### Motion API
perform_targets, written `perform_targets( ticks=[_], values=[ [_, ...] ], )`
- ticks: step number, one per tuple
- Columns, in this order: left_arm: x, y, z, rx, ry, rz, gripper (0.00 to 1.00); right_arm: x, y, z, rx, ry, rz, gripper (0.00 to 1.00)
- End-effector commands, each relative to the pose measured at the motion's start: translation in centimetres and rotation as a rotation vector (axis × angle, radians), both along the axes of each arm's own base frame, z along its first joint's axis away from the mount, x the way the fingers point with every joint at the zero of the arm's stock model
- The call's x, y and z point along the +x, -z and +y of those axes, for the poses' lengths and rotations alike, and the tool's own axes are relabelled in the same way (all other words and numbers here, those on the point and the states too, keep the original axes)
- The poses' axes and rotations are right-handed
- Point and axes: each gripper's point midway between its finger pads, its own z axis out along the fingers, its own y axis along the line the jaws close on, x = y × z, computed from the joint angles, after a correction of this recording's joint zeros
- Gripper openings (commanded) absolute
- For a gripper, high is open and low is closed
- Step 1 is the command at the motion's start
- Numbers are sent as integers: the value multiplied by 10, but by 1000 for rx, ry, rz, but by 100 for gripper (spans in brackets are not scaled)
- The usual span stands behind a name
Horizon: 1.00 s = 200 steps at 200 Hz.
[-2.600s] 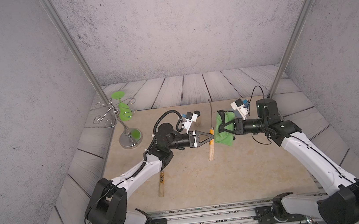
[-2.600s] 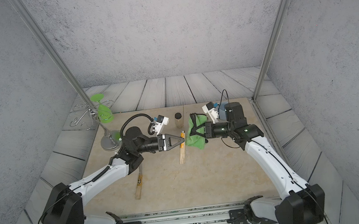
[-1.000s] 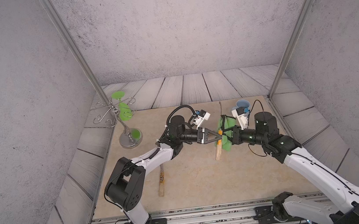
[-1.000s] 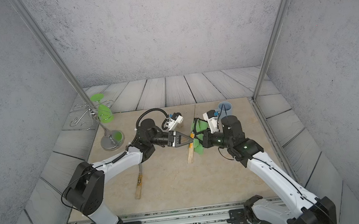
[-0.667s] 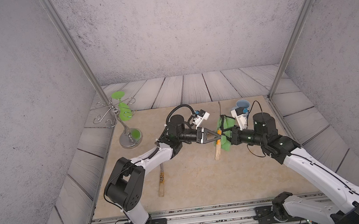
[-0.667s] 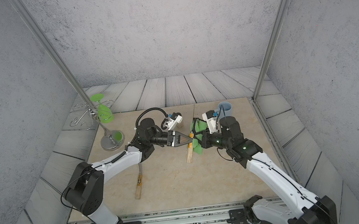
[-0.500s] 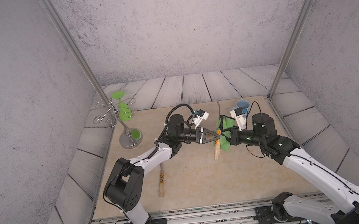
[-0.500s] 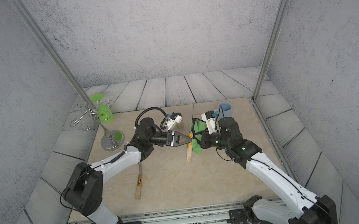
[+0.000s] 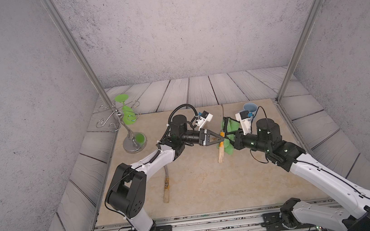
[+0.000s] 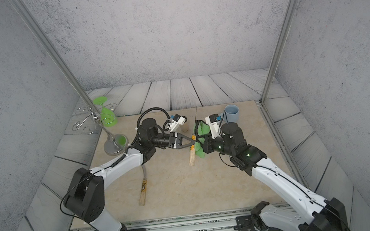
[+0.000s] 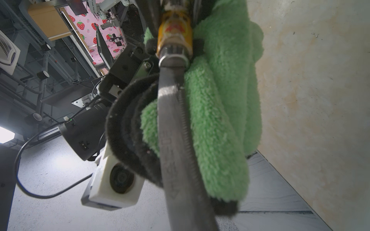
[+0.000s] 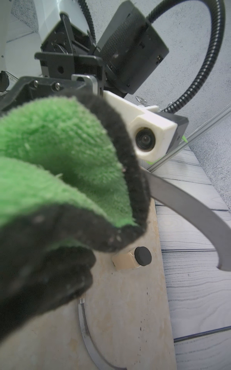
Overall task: Wipe small sickles with rags
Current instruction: Wipe the small sickle, then place the rag at the center of the board.
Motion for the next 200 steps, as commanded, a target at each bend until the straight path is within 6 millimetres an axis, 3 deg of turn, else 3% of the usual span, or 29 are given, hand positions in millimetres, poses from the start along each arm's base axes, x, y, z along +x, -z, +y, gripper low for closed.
perform_targets(
  ticks=[1,81,133,164,200],
  values=[
    [98,-60,16,-128,-478,-195,0,-136,33,60,46,-622,280,17],
    [115,-67,31,-137,-526,-216,0,-150,47,66,27,-655,309,16],
    [116,-65,36,-136,-527,-216,0,-152,55,64,4,-634,313,16],
    [110,-54,45,-111,-535,-203,0,-136,72,41,-99,-490,335,16],
    [95,-37,57,-49,-538,-200,0,-97,83,-15,-200,-237,394,18]
  ],
)
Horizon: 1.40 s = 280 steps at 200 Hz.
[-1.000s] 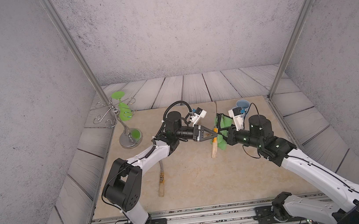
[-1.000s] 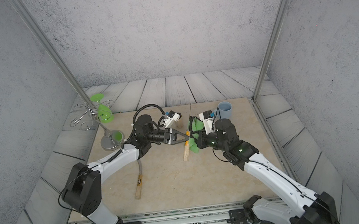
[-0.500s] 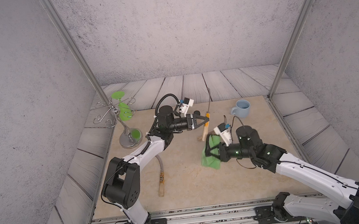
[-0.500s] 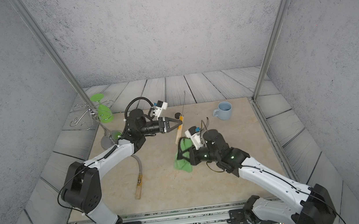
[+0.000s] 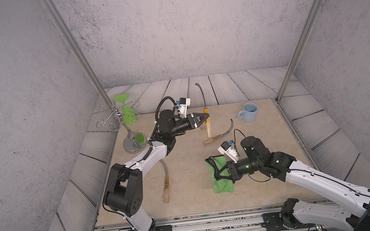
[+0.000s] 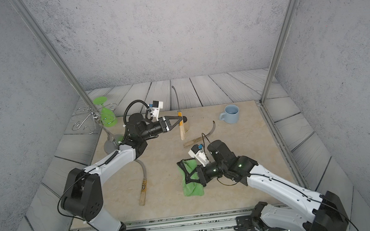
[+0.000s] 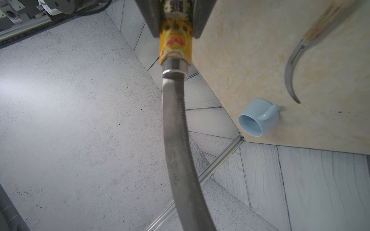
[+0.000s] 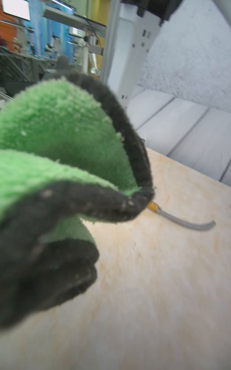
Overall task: Wipe small sickles with rags
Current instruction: Place the rag at the center of the board.
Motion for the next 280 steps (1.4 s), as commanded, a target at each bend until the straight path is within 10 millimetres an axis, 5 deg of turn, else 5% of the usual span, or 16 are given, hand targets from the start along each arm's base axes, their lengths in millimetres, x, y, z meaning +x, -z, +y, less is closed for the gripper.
perform_targets(
  ticks=[1,19,71,119,160,219,280],
  values=[
    [-15,-17,12,9,-11,-78,0,18,3,-40,-137,137,-22,18],
    [-24,-7,17,44,-14,-69,0,28,20,-65,-317,205,-11,19],
    [-47,26,31,130,-38,-33,0,55,77,-98,-666,290,97,24],
    [-64,29,37,144,-33,-34,0,73,119,-89,-749,252,180,34],
    [-79,38,43,157,-28,-17,0,81,140,-84,-793,212,219,58],
    [-96,54,51,186,-21,9,0,85,96,-73,-705,188,146,81],
    [-113,66,42,176,62,43,0,76,25,-81,-562,273,-14,78]
  ],
)
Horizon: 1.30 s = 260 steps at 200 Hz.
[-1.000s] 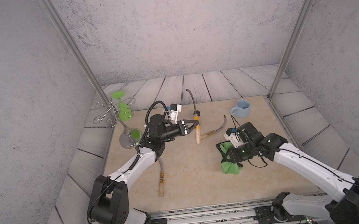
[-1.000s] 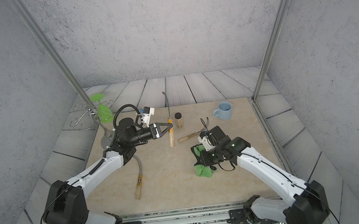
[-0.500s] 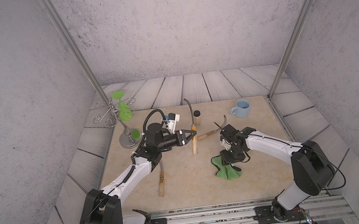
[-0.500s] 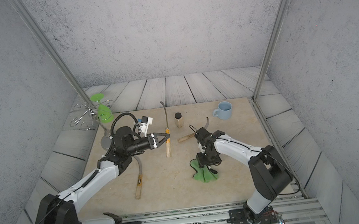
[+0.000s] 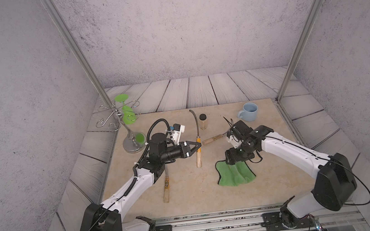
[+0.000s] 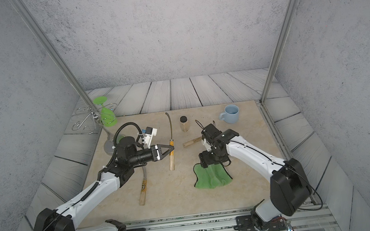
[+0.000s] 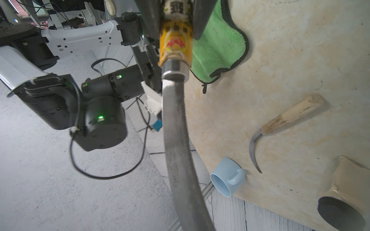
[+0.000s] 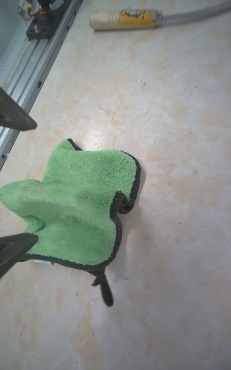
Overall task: Wipe small sickles with rags
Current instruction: Place the rag at the center of the board, then adjust the small sickle.
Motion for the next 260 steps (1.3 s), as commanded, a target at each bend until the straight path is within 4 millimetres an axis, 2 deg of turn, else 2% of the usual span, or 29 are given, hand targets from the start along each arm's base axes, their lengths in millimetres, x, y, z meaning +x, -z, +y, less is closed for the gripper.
perform_targets(
  ticks=[1,40,66,137,199,223,244,260],
  values=[
    [-14,-3,-8,-28,68,-21,0,-7,-36,-2,87,8,-96,77],
    [-34,2,-23,-39,142,-30,0,-16,-90,40,444,-68,-197,69],
    [-42,-1,-31,-49,177,-43,0,-20,-107,61,589,-110,-180,69],
    [-53,1,-48,-46,233,-39,0,-9,-106,83,680,-107,-153,67],
    [-57,-7,-56,-55,255,-60,0,-5,-90,98,669,-110,-110,62],
    [-61,-4,-60,-53,272,-59,0,0,-86,103,680,-100,-102,54],
    [-63,-2,-61,-46,277,-56,0,0,-84,106,687,-101,-99,30],
    [-63,0,-60,-33,273,-58,0,1,-83,106,691,-92,-102,19]
  ],
)
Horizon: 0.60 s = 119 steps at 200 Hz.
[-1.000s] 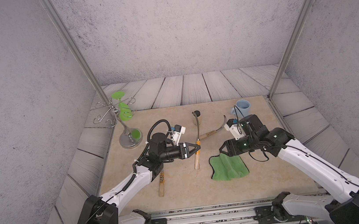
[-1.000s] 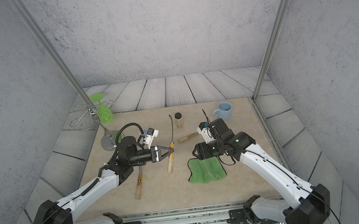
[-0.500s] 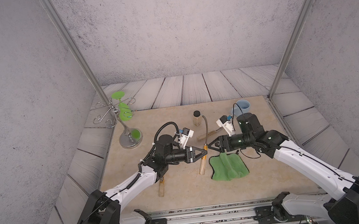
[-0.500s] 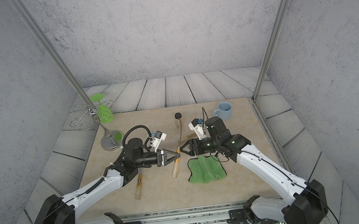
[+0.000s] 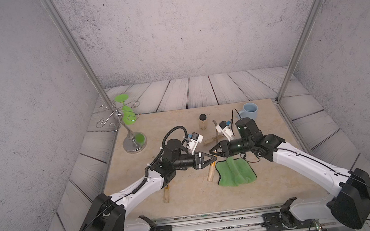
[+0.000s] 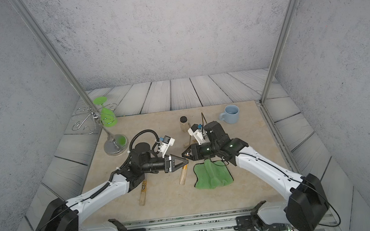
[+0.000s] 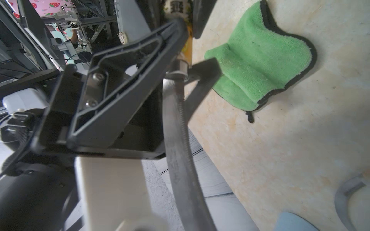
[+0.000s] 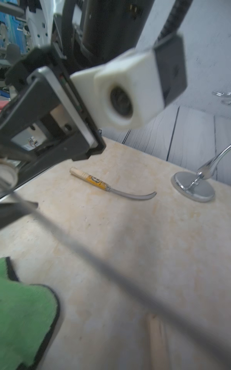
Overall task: Wipe small sickles with rags
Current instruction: Adjust the small sickle.
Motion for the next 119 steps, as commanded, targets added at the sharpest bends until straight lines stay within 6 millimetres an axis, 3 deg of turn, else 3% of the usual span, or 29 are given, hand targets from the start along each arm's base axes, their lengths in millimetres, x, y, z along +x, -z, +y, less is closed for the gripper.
perform_targets(
  ticks=[1,23,48,64,119],
  values=[
    [0,-20,-4,-37,19,-73,0,4,7,2,3,11,3,19],
    [2,-16,-2,-4,-1,-78,1,5,5,-2,6,48,-10,13],
    [5,-12,2,29,-35,-91,28,11,3,-12,-5,137,-12,10],
    [4,-10,5,48,-47,-101,38,16,2,-19,-2,211,-3,9],
    [1,0,9,85,-76,-126,48,33,-7,-23,63,352,25,8]
  ],
)
